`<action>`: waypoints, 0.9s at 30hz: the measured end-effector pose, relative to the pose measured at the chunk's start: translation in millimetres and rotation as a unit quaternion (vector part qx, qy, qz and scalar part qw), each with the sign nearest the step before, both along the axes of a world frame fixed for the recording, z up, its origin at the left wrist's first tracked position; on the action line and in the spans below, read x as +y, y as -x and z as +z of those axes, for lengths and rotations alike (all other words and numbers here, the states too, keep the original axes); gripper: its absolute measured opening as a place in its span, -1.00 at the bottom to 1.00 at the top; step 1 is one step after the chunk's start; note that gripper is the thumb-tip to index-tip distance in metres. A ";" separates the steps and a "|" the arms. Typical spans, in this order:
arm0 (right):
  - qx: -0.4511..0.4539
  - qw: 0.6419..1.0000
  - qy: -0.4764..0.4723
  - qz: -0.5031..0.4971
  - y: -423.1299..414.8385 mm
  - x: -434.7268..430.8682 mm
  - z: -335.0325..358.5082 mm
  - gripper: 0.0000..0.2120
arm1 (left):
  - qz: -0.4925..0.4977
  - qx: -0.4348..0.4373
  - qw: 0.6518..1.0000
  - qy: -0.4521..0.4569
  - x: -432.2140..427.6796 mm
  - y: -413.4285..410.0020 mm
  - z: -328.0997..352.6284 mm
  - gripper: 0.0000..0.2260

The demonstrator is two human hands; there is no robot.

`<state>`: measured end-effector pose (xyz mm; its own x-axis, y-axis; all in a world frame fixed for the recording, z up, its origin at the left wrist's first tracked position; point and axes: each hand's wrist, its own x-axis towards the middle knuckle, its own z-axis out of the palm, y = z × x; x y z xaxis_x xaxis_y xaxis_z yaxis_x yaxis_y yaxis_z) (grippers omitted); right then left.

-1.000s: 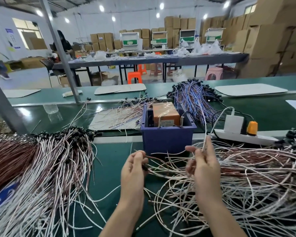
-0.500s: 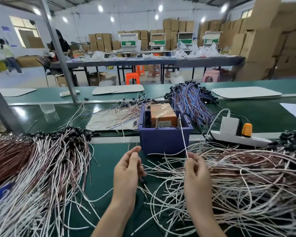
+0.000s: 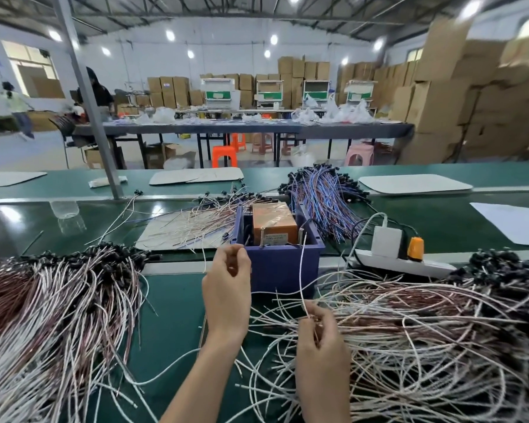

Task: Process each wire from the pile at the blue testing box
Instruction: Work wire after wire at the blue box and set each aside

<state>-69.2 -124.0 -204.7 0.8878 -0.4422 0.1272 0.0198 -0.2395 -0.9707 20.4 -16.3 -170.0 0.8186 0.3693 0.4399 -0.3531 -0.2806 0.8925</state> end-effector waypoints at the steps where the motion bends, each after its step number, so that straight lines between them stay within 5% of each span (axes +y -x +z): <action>1: 0.003 1.000 -0.002 -0.002 0.3 0.0 1.5 -0.83 | 0.005 -0.004 1.000 -0.014 -0.3 -0.9 -2.1 -0.87; 27: 0.020 0.992 0.070 0.103 10.9 8.6 12.8 -0.83 | -0.049 0.007 0.998 -0.027 -0.4 -9.3 -7.5 -0.91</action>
